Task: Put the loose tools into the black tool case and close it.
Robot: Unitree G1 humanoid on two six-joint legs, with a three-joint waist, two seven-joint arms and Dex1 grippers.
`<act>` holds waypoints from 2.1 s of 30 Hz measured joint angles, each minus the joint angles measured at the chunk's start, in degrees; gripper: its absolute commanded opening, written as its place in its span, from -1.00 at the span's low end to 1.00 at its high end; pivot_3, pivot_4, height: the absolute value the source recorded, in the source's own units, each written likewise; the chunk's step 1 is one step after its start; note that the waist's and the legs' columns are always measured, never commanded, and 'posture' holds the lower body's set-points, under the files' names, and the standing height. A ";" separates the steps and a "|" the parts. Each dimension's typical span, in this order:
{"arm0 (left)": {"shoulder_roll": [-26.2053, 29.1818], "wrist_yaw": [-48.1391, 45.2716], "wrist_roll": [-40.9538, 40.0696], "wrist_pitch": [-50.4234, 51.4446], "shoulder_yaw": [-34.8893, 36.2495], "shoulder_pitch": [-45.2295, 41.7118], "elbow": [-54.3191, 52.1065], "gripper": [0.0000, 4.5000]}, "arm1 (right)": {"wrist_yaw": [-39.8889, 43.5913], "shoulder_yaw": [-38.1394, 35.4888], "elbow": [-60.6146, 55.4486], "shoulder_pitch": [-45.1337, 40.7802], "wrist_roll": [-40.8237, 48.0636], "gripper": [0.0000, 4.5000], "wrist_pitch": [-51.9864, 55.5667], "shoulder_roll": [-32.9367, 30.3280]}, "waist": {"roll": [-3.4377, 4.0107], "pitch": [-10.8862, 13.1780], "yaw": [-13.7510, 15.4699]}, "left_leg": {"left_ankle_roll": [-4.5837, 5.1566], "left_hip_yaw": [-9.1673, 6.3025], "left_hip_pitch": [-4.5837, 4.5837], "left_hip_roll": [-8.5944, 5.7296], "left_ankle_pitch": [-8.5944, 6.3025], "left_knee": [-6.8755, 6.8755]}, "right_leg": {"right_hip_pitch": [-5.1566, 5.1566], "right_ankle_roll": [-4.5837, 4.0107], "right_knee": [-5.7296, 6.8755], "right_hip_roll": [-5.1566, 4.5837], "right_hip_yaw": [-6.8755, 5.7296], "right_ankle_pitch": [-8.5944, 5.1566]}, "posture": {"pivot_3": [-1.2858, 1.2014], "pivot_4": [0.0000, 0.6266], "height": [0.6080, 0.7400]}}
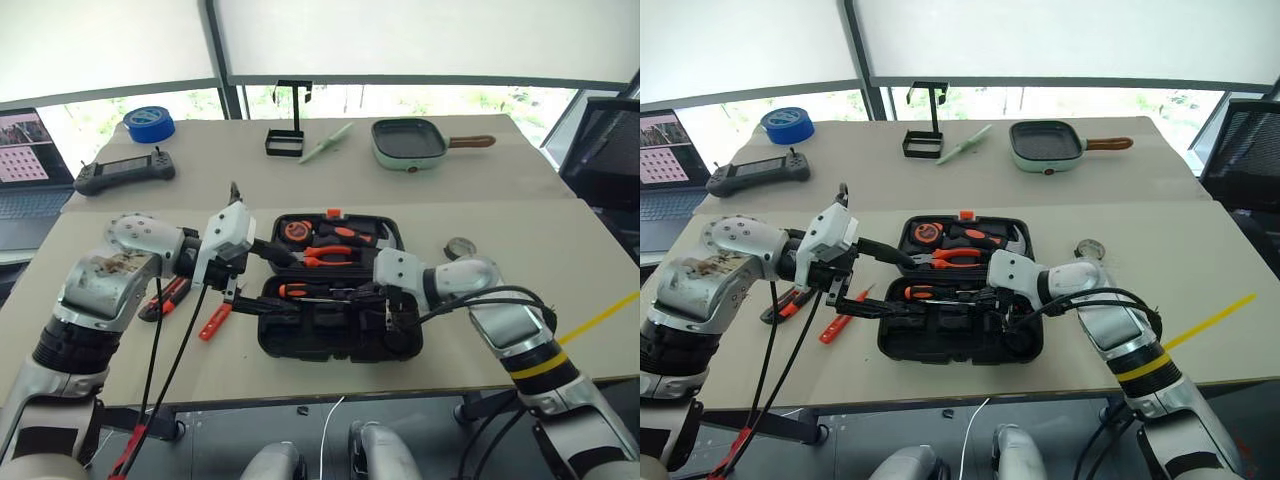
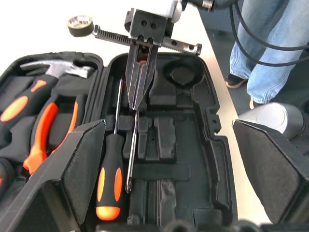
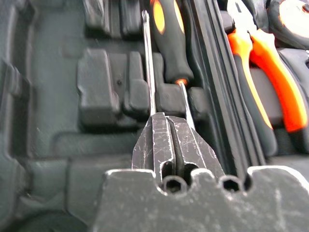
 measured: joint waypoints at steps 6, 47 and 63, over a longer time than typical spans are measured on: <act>3.96 7.49 -0.27 3.35 9.40 12.75 -2.88 1.00 | 0.32 -14.62 -11.66 -2.53 19.70 -0.34 17.04 -2.34 | 0.04 0.03 0.01 | 0.00 -0.03 -0.03 0.01 0.00 -0.07 | -0.05 -0.01 -0.06 0.02 -0.05 0.00 | 0.03 -0.52 1.00; 6.09 39.32 1.41 38.39 3.96 15.96 -11.04 0.03 | -8.62 -20.87 -29.11 11.87 37.72 1.00 22.02 -11.05 | -0.09 0.04 1.44 | -0.25 0.03 0.44 0.00 0.13 -0.76 | 0.15 -0.05 -0.08 -0.02 0.25 -0.03 | 0.03 -0.52 1.00; 7.59 9.90 2.98 4.04 0.37 -1.35 -1.17 -0.82 | -7.36 -22.84 -29.23 17.19 39.11 1.00 22.16 -17.47 | -0.34 0.17 1.45 | -0.24 0.04 0.12 -0.03 0.14 -0.49 | 0.06 -0.05 -0.15 -0.11 0.04 -0.01 | 0.03 -0.52 1.00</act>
